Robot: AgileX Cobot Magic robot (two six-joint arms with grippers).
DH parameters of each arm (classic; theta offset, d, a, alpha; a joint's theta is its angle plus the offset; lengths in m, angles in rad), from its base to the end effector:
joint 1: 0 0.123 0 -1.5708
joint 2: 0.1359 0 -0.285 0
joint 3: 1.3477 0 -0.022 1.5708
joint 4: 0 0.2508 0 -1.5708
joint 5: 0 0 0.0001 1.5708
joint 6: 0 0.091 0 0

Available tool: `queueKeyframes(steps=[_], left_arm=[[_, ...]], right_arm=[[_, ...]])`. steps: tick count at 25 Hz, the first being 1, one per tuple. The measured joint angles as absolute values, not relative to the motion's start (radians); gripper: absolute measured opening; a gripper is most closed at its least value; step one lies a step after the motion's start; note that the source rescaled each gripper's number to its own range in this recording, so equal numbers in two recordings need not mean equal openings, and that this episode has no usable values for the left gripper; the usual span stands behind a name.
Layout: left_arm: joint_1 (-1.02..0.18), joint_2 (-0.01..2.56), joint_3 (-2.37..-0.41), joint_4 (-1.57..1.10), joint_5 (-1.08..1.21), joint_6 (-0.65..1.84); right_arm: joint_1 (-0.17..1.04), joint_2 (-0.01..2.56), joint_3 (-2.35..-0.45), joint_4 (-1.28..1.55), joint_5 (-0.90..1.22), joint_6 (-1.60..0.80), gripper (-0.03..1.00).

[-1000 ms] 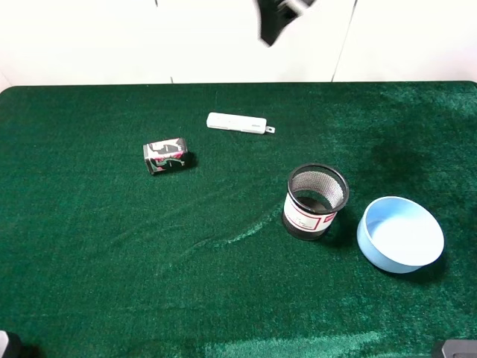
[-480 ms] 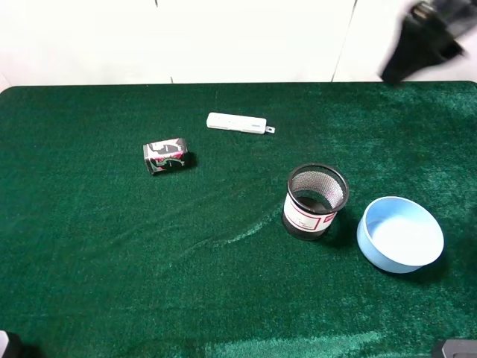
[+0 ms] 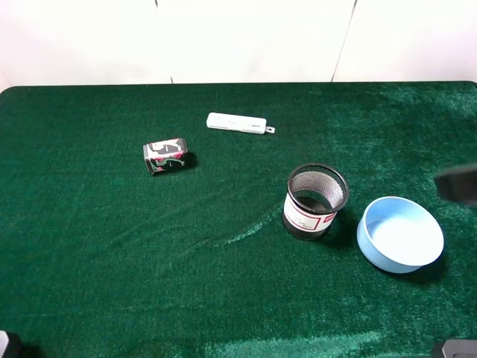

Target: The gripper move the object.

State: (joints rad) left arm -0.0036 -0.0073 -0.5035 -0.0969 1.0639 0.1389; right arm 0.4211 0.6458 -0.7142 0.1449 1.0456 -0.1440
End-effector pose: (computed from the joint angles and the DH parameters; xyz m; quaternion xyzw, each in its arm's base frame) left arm -0.0067 -0.0077 0.2783 0.0627 0.8479 -0.0128 0.5262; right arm 0.0858 0.0509 0.3144 -0.2493 0.9066 0.1165 0.3200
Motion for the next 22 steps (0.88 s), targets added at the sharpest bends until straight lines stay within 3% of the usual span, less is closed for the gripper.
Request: queueKeyframes(steps=[7,14,22], left_arm=[[-0.004,-0.007,-0.503,-0.097,1.064,0.139],[-0.004,-0.007,-0.503,-0.097,1.064,0.139],[-0.004,-0.007,-0.503,-0.096,1.064,0.139]], right_arm=[[0.421,0.325,-0.533,0.152,1.002,-0.143,1.00],[0.421,0.050,-0.503,0.098,1.021,-0.142,1.00],[0.424,-0.006,-0.503,0.085,1.022,-0.140,1.00]])
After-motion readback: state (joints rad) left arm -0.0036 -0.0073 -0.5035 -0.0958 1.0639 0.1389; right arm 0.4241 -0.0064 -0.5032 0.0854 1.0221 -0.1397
